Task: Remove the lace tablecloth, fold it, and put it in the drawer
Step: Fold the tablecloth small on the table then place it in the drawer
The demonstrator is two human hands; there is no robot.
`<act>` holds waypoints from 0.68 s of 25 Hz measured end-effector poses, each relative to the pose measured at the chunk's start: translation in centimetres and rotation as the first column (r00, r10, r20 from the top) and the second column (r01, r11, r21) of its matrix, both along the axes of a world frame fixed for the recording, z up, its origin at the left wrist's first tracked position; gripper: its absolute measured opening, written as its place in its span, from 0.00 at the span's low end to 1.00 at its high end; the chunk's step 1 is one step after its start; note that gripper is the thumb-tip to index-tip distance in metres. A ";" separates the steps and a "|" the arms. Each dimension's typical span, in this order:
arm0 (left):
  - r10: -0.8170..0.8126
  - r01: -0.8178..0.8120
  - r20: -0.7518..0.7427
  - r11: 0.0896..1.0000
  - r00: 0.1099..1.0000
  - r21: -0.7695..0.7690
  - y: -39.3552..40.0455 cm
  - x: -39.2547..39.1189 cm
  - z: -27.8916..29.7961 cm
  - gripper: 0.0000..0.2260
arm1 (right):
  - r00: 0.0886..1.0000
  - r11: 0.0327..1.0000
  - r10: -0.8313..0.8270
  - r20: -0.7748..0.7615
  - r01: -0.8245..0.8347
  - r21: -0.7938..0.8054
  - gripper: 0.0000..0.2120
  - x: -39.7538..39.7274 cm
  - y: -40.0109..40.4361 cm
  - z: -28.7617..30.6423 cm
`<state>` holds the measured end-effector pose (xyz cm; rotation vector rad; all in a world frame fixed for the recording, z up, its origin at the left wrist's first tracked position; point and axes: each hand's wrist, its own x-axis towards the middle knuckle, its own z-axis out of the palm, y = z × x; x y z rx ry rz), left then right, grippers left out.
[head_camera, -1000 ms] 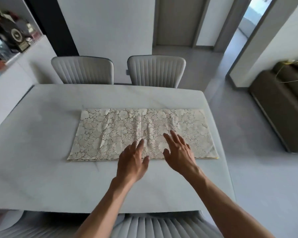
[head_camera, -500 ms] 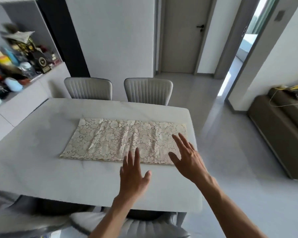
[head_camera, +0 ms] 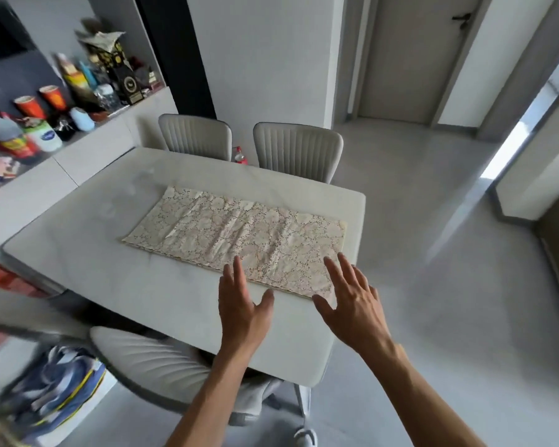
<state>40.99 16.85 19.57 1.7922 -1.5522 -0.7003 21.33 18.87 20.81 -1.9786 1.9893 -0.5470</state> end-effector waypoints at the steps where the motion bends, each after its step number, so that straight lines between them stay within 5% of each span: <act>1: 0.042 -0.042 -0.013 0.999 0.999 -0.015 -0.8 -0.3 -0.5 0.39 | 0.999 0.999 0.032 -0.013 -0.031 0.020 0.35 -0.6 -0.8 -0.7; 7: 0.233 -0.212 -0.121 0.964 0.965 0.162 -6.6 -6.6 -6.1 0.39 | 0.946 0.925 0.309 -0.098 -0.275 0.262 0.34 -4.2 -7.5 -5.7; 17: 0.456 -0.449 0.072 0.814 0.887 0.369 -12.1 -6.6 -9.4 0.33 | 0.864 0.798 0.503 0.019 -0.473 0.373 0.36 -6.5 -23.2 -8.3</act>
